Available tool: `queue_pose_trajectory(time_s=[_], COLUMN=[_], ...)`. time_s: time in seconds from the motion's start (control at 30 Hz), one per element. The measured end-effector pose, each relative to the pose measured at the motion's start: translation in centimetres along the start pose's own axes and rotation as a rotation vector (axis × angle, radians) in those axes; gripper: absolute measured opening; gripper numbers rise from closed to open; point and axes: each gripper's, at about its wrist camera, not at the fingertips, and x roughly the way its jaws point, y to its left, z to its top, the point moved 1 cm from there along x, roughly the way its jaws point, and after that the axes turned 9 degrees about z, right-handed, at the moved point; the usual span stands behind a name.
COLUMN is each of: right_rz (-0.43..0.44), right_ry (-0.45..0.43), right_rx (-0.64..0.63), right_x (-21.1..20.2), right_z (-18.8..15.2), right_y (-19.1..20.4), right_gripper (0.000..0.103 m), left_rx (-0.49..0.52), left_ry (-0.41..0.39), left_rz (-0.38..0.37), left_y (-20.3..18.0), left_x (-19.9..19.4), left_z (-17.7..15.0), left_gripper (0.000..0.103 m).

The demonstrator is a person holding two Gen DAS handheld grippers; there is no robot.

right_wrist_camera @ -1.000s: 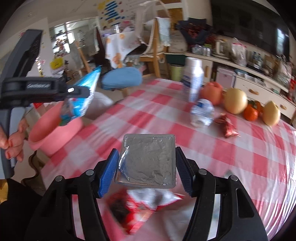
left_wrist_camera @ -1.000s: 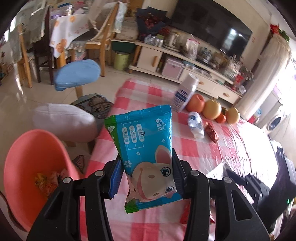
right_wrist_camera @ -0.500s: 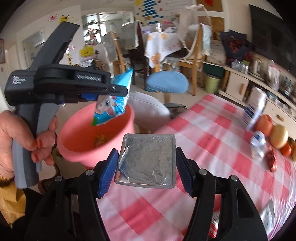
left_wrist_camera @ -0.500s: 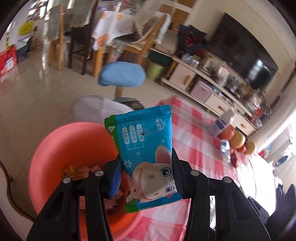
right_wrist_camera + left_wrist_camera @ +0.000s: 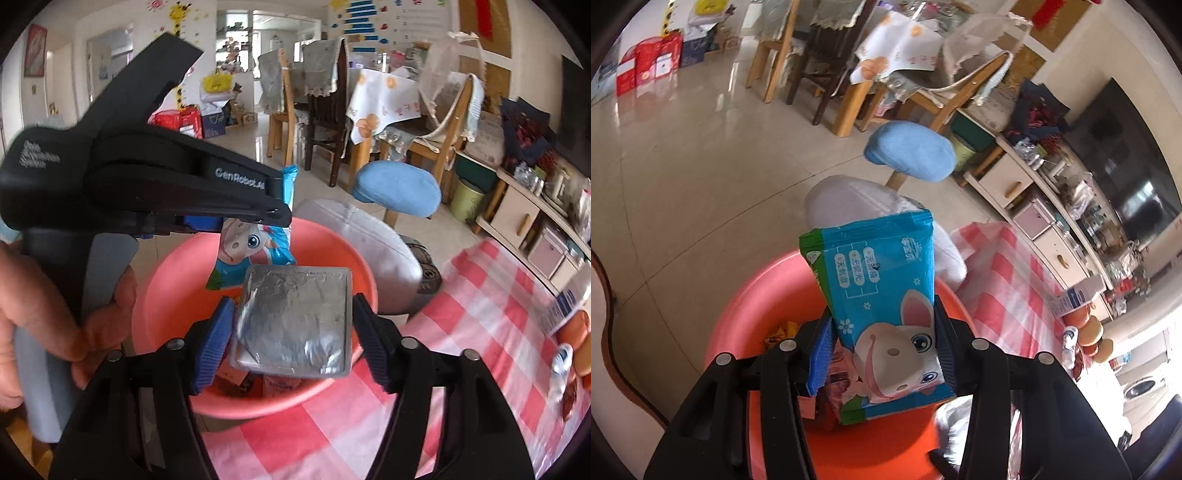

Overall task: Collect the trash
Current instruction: 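Carry wipes packet and foil tray over the pink bucket and open both tools, then move both open tools back over the table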

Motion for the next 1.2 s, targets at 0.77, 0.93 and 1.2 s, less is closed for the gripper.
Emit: queue_pose_trajectory(time_s=[0.77, 0.93, 1.2], right_rz=[-0.132, -0.15, -0.201], right_ry=[-0.042, -0.052, -0.07], right_rx=[0.245, 0.253, 0.287], right_x=[-7.1, -9.0, -12.1], right_z=[-8.7, -10.1, -11.9], right_y=[-5.0, -5.2, -6.6], right_gripper=[0.095, 0.095, 0.099], left_rx=[0.135, 0.154, 0.254], left_ry=[-0.238, -0.3, -0.303], left_rz=[-0.104, -0.169, -0.18], left_y=[-5.7, -8.0, -12.4], left_x=[-3.7, -5.0, -5.4], left_z=[-0.9, -1.4, -2.8], left_gripper=[0.093, 0.093, 0.093])
